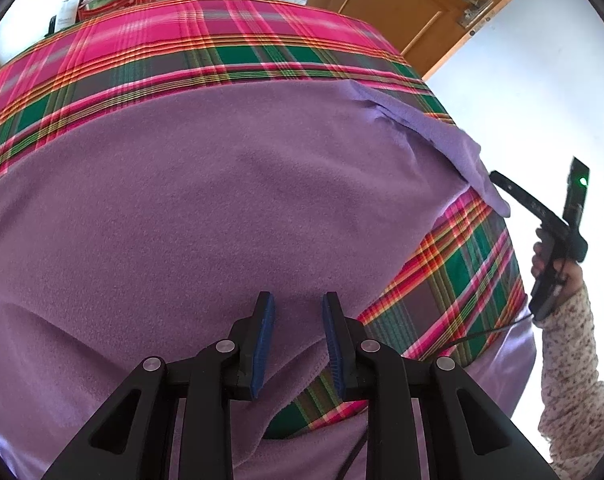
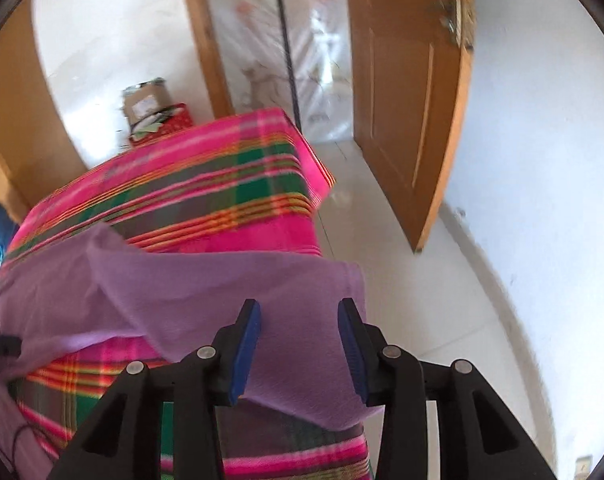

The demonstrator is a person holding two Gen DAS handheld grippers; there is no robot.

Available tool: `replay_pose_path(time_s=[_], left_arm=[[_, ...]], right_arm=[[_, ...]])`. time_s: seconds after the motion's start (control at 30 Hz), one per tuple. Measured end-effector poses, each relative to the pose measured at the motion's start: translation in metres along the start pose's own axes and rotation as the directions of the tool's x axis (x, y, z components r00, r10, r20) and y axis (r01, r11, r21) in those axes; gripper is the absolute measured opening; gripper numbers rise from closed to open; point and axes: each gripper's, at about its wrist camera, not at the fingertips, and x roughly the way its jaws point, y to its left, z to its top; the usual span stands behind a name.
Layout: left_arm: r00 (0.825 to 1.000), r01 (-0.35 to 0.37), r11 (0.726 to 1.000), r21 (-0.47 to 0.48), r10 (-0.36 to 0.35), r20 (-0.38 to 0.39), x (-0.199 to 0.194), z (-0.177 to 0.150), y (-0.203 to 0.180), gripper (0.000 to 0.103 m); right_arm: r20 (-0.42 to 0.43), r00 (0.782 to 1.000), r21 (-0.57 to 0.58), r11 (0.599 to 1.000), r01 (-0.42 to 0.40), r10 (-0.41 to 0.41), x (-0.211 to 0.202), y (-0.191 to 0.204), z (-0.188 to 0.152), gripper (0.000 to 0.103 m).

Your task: Fold clothes

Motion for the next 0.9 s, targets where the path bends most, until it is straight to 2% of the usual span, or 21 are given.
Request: replay_pose_path(time_s=[0.1,0.23,0.37,0.4,0.43,0.47,0.6,0.8,0.9], left_arm=[[1.0,0.001,1.0,-0.001,-0.001,-0.001,0.0,0.0,0.0,0.026],[1.0,0.005,1.0,-0.008,-0.005,-0.001,0.001,0.0,0.002,0.026],[1.0,0.005,1.0,-0.006,-0.005,-0.002,0.001,0.0,0.002,0.026],[1.0,0.005,1.0,-0.007,-0.005,-0.002,0.001,0.0,0.003,0.026],[1.0,0.007,1.0,-0.01,-0.007,-0.002,0.001,0.0,0.003,0.026],[1.0,0.008,1.0,-0.01,-0.008,-0.001,0.001,0.0,0.003,0.026],[1.0,0.007,1.0,-0.009,-0.007,-0.001,0.001,-0.001,0.003,0.026],[1.0,0.005,1.0,-0.011,-0.005,-0.003,0.001,0.0,0.001,0.026],[1.0,0.005,1.0,-0.006,-0.006,-0.004,0.001,0.0,0.0,0.026]], right_arm=[[-0.031,0.998,0.089,0.995,-0.05,0.053,0.016,-0.018,0.006,0.041],[-0.047,0.987,0.204,0.968,-0.144,0.157,0.031,-0.034,0.013,0.041],[-0.051,0.981,0.249,0.954,-0.168,0.186,0.041,-0.039,0.017,0.041],[-0.053,0.981,0.259,0.951,-0.168,0.188,0.042,-0.04,0.018,0.037],[-0.058,0.983,0.263,0.952,-0.154,0.175,0.044,-0.04,0.018,0.022],[-0.061,0.985,0.255,0.957,-0.141,0.161,0.044,-0.04,0.019,0.021],[-0.048,0.989,0.219,0.968,-0.124,0.137,0.039,-0.036,0.023,0.006],[0.015,0.998,0.196,0.979,-0.06,0.058,0.03,-0.035,0.041,0.005],[0.046,0.999,0.176,0.984,0.015,-0.023,0.031,-0.037,0.053,0.005]])
